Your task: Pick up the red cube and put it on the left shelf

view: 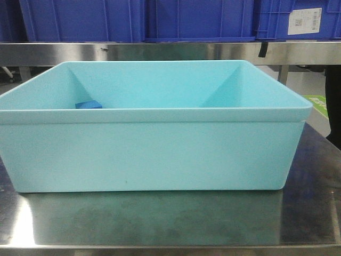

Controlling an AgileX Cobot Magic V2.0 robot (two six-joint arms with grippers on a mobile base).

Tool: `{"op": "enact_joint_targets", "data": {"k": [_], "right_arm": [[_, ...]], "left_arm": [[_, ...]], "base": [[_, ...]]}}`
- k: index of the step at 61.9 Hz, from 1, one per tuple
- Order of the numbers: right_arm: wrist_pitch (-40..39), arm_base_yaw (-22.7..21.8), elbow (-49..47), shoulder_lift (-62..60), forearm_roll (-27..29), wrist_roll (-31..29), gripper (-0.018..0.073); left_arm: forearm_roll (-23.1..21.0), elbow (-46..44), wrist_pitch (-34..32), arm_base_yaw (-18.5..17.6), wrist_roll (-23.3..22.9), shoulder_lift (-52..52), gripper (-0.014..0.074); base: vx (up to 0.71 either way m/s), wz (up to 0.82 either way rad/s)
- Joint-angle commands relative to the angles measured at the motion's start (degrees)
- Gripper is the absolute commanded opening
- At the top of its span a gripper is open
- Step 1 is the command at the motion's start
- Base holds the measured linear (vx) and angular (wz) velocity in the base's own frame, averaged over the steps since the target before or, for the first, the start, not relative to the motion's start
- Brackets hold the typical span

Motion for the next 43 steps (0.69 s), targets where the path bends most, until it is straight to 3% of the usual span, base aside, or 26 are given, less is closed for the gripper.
{"op": "enact_joint_targets", "data": {"k": [1,34,43], "right_arm": [[-4.9,-0.4,-1.4,-1.0,-0.5,-0.2,0.0057],[-4.9,-0.4,-1.4,-1.0,-0.5,-0.2,0.0057],[-4.1,-0.4,-1.4,-1.0,-4.2,-0.3,0.0057]], "left_arm": [[-0.3,1.3,-5.2,-0.3,0.0,0.2,0.0106],[-0.3,1.3,-5.2,-0.3,0.0,0.2,0.0106],[-0.3,1.3,-5.2,-0.3,0.0,0.2,0.0106]], "base": [[0.0,0.0],[0.0,0.0],[0.0,0.0]]}}
